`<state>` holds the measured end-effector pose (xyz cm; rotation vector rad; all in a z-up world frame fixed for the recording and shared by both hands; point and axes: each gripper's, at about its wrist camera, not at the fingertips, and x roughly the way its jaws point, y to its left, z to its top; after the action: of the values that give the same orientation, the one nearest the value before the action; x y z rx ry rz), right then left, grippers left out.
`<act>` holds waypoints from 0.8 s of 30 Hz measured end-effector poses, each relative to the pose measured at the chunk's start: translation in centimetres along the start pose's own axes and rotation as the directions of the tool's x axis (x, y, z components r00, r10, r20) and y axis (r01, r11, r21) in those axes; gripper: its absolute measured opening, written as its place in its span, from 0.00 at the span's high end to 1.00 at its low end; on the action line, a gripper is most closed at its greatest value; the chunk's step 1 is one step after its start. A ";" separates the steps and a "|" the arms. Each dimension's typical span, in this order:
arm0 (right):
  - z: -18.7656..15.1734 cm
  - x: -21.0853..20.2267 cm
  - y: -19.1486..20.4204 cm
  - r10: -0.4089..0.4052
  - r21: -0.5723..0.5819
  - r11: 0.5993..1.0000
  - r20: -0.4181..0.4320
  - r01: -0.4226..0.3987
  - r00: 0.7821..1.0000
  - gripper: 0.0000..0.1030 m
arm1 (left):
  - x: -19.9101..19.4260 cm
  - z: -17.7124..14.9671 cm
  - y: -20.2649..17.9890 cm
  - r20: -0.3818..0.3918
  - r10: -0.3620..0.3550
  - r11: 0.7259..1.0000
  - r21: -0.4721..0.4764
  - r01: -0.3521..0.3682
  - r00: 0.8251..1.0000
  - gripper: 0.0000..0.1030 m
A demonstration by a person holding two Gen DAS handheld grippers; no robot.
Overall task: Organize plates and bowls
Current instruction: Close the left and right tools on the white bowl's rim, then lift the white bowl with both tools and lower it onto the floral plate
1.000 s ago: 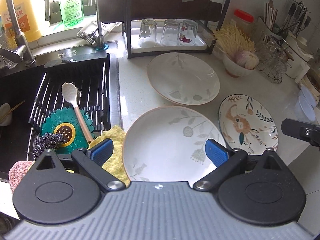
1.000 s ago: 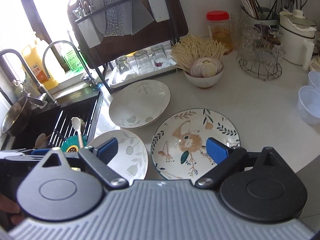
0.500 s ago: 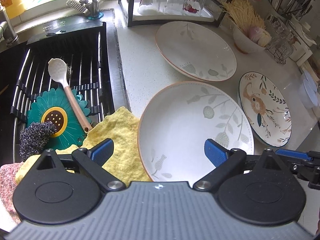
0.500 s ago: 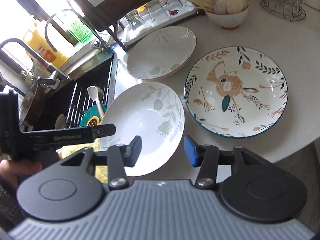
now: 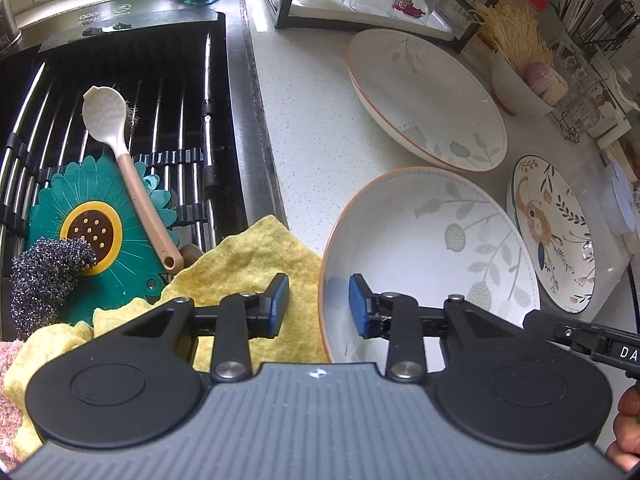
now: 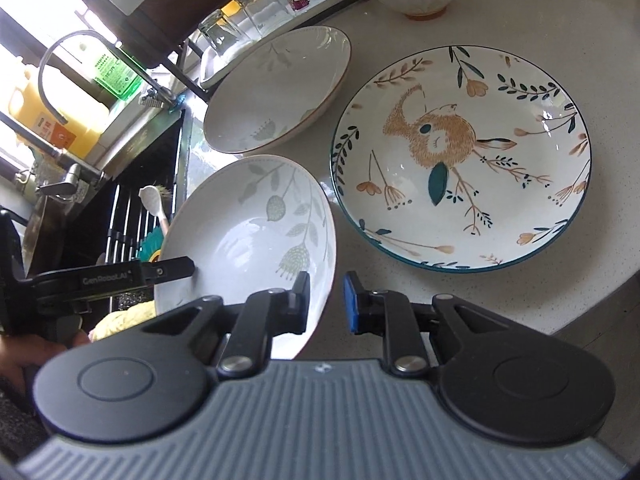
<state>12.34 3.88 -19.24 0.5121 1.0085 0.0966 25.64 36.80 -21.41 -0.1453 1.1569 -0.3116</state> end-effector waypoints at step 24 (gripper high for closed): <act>2.7 0.9 1.2 0.004 -0.126 0.992 -0.045 -0.010 0.999 0.85 | -2.5 1.4 -1.6 0.021 -0.016 1.000 -0.006 0.016 1.000 0.83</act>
<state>15.31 4.25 -18.26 0.3994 1.0374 0.1777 25.77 35.95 -18.24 -0.1629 1.1361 -0.3199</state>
